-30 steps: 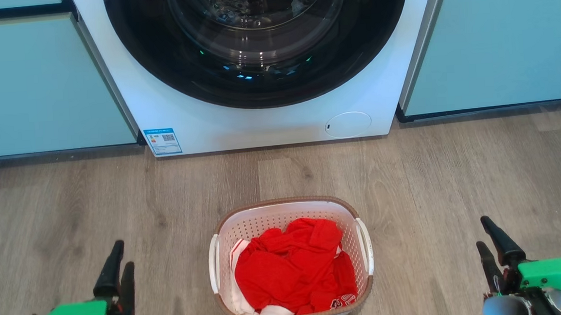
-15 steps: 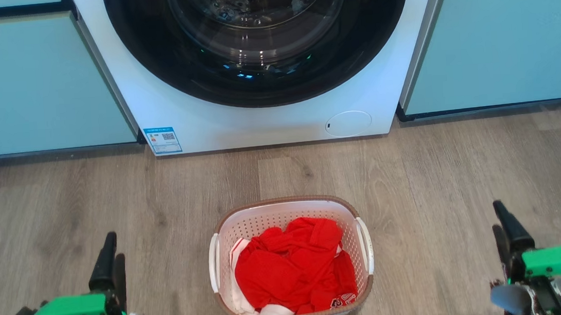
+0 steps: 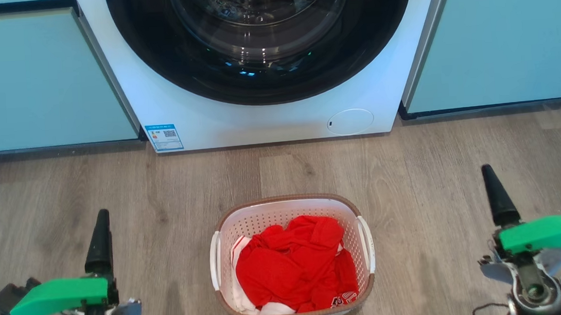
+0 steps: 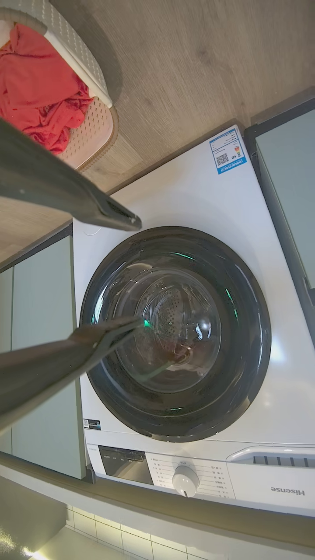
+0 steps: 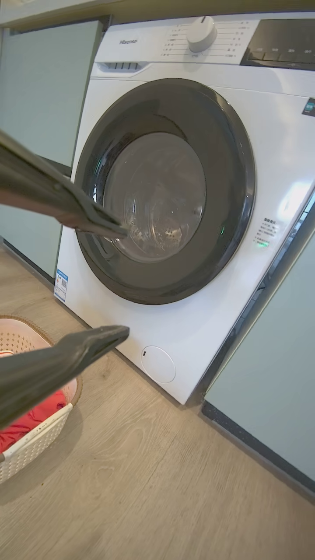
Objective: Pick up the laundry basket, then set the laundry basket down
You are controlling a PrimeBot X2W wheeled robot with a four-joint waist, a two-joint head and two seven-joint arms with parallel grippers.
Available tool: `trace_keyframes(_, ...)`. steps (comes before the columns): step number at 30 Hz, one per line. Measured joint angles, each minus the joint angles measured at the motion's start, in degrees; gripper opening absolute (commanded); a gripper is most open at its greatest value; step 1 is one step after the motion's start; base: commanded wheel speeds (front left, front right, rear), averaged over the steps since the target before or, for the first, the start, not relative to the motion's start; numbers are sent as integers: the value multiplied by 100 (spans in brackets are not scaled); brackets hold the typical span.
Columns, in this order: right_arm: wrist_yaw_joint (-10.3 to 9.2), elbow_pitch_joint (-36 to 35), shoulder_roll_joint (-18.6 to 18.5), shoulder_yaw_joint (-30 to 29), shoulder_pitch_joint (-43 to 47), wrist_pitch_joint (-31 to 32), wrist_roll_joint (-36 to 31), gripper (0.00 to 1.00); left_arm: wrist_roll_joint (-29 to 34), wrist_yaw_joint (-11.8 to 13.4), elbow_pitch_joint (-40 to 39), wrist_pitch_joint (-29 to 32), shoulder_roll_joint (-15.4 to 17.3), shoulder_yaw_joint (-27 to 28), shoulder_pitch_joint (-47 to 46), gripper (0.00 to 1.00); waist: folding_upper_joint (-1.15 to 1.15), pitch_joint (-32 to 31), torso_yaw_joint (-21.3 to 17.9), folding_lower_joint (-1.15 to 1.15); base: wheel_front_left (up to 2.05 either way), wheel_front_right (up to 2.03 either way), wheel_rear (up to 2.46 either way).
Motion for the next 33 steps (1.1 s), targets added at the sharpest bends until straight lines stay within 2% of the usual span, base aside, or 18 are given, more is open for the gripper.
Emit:
trace_keyframes(11, 0, -432, -67, 352, -98, -182, -1350, 100, 990, 62, -520, -167, 0, -52, -116, 100, 0, 37, 38, 0, 0, 0, 0)
trace_keyframes(16, 0, -642, -86, 449, -227, -265, -1886, 100, 1623, 313, -798, -235, 1, -270, -119, 100, 0, 60, 49, 0, 0, 0, 0)
trace_keyframes(25, 0, -828, -238, 772, -315, -397, -2861, 100, 3181, 854, -1087, -409, 7, -968, -256, 100, 0, 86, 48, 0, 0, 0, 0)
trace_keyframes(26, 0, -828, -238, 772, -315, -397, -2861, 100, 3181, 854, -1087, -409, 7, -968, -256, 100, 0, 86, 48, 0, 0, 0, 0)
trace_keyframes(33, 0, -838, -250, 913, -315, -522, -3524, 100, 4099, 1371, -1051, -514, 153, -1657, -344, 100, 0, 96, 37, 0, 0, 0, 0)
